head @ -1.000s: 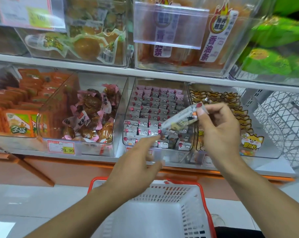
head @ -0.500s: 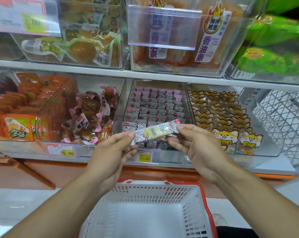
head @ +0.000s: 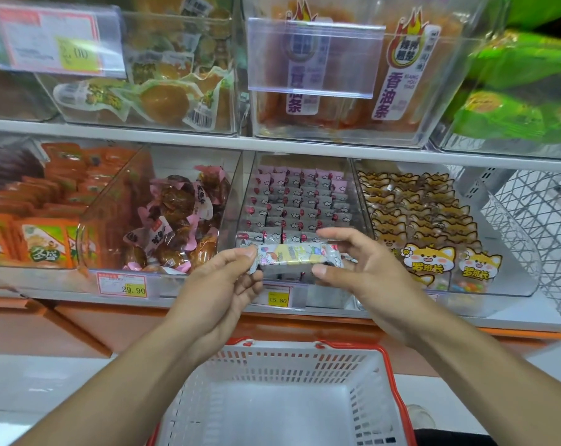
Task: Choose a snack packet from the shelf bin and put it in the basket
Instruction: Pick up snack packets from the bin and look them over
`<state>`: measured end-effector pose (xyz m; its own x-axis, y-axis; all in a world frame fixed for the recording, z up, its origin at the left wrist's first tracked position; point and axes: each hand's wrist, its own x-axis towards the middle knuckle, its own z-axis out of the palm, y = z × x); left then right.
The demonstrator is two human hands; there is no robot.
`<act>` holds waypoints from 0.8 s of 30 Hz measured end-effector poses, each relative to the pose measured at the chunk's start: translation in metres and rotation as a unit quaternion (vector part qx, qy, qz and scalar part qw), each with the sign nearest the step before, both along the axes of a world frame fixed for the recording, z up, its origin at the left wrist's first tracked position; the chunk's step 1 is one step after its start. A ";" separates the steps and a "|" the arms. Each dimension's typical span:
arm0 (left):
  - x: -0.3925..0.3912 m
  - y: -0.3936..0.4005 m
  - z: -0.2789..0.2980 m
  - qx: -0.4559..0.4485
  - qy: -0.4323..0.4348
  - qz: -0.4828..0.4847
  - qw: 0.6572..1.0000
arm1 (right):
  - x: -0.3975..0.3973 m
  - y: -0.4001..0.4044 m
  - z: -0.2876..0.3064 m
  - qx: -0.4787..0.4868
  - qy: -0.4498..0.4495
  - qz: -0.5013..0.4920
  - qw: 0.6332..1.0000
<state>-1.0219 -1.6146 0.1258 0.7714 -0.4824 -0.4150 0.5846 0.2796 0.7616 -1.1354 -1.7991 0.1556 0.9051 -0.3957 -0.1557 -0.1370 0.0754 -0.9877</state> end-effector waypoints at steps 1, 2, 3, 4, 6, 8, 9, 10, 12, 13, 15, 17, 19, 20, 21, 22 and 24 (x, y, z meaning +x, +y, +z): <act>-0.001 0.000 0.001 0.007 -0.011 0.004 1.000 | 0.001 0.001 -0.001 0.010 -0.011 -0.009 1.000; -0.002 0.000 0.002 0.020 -0.029 0.007 0.999 | 0.001 0.001 -0.001 0.025 -0.019 -0.018 0.999; -0.002 0.000 0.003 0.041 -0.060 0.007 0.997 | 0.002 0.000 -0.001 0.036 -0.022 -0.027 0.999; -0.003 0.001 0.006 0.071 -0.105 0.002 0.992 | 0.002 0.000 0.000 0.041 -0.022 -0.034 0.998; -0.007 0.004 0.012 0.127 -0.217 -0.026 0.968 | 0.003 -0.002 -0.001 0.049 -0.018 -0.045 0.998; -0.013 0.006 0.017 0.136 -0.294 -0.059 0.944 | 0.003 -0.002 -0.001 0.066 -0.011 -0.050 0.997; -0.015 0.006 0.018 0.133 -0.311 -0.069 0.939 | 0.004 -0.002 -0.001 0.081 -0.006 -0.049 0.996; -0.017 0.005 0.018 0.132 -0.324 -0.076 0.934 | 0.004 -0.001 0.000 0.099 0.002 -0.044 0.994; -0.021 0.002 0.018 0.142 -0.341 -0.081 0.926 | 0.004 0.000 0.001 0.129 0.023 -0.028 0.991; -0.021 0.001 0.017 0.143 -0.337 -0.080 0.927 | 0.003 0.000 0.001 0.136 0.033 -0.020 0.990; -0.020 0.000 0.015 0.132 -0.296 -0.075 0.943 | 0.003 -0.002 0.001 0.137 0.038 -0.009 0.990; -0.019 -0.001 0.016 0.102 -0.221 -0.068 0.967 | 0.002 -0.004 0.002 0.123 0.023 0.007 0.992; -0.018 -0.003 0.017 0.074 -0.132 -0.069 0.986 | 0.000 -0.005 0.004 0.099 0.007 0.024 0.995; -0.019 -0.003 0.018 0.069 -0.095 -0.072 0.990 | 0.000 -0.006 0.004 0.081 0.000 0.029 0.996; -0.019 -0.004 0.019 0.067 -0.069 -0.074 0.993 | -0.001 -0.006 0.004 0.055 -0.007 0.032 0.998; -0.019 -0.005 0.019 0.066 -0.051 -0.074 0.994 | -0.002 -0.005 0.003 0.022 -0.017 0.033 0.999; -0.020 -0.006 0.019 0.074 -0.021 -0.075 0.994 | -0.004 -0.004 0.002 -0.035 -0.038 0.037 0.998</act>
